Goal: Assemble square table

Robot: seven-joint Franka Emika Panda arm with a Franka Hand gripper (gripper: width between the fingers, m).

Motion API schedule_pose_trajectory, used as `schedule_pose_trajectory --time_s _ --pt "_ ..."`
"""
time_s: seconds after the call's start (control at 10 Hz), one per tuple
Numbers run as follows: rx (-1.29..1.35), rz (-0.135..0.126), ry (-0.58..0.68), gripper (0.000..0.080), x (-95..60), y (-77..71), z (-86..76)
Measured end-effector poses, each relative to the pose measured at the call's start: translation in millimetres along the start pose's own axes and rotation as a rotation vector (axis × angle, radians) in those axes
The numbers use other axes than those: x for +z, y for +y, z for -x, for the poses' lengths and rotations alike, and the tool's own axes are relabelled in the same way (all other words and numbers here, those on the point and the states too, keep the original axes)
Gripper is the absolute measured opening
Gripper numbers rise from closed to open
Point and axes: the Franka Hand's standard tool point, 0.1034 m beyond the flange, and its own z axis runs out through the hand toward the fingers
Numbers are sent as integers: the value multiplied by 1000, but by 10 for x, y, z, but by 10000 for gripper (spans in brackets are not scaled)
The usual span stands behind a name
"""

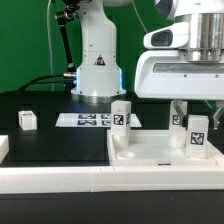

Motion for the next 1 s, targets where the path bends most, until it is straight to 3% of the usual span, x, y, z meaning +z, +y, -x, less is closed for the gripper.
schedule_pose_trajectory --time_s 0.2,0.5,1.0 --pt "47 -1 0 289 1 0 0" --pt "342 -3 -1 289 0 17 -9" --pt "859 -57 -6 290 2 58 -47"
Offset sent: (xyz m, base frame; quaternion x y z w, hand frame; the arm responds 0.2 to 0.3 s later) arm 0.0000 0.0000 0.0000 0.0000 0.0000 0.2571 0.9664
